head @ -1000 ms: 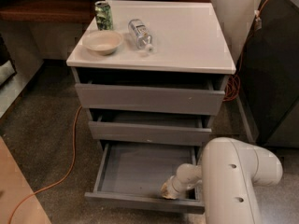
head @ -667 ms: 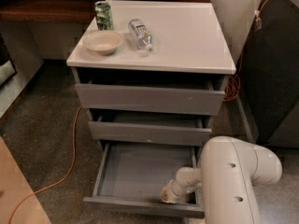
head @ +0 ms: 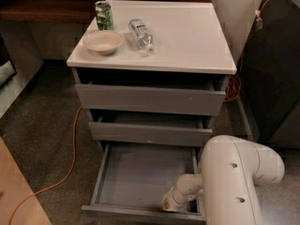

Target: Place blue plastic bottle into bottom drawer

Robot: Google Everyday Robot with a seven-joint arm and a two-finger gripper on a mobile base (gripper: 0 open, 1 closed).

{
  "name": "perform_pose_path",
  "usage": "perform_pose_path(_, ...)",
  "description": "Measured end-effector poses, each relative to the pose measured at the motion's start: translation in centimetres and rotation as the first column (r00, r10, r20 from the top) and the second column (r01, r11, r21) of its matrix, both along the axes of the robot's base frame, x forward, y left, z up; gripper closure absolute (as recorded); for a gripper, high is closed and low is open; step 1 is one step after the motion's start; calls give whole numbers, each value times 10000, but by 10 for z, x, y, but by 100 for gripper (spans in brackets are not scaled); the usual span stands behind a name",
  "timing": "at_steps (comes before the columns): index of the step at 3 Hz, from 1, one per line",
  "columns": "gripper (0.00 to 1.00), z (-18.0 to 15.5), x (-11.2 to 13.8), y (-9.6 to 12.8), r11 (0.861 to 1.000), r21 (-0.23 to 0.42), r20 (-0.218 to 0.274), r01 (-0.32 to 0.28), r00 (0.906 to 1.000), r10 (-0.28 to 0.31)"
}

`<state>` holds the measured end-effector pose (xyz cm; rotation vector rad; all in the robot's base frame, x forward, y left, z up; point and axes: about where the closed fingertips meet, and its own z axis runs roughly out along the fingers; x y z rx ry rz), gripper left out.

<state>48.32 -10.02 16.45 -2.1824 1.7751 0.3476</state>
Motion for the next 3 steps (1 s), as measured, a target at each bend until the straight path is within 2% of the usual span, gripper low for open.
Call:
perform_pose_path(1, 98, 27, -4, 1, 9993, 353, 588, -130, 9982, 109)
perform_pose_path(2, 67, 72, -8, 7, 9958, 751, 1410, -519, 9892, 409)
perform_pose_path(3, 45, 113, -18, 11, 9906, 966, 2003, -974, 9767, 765)
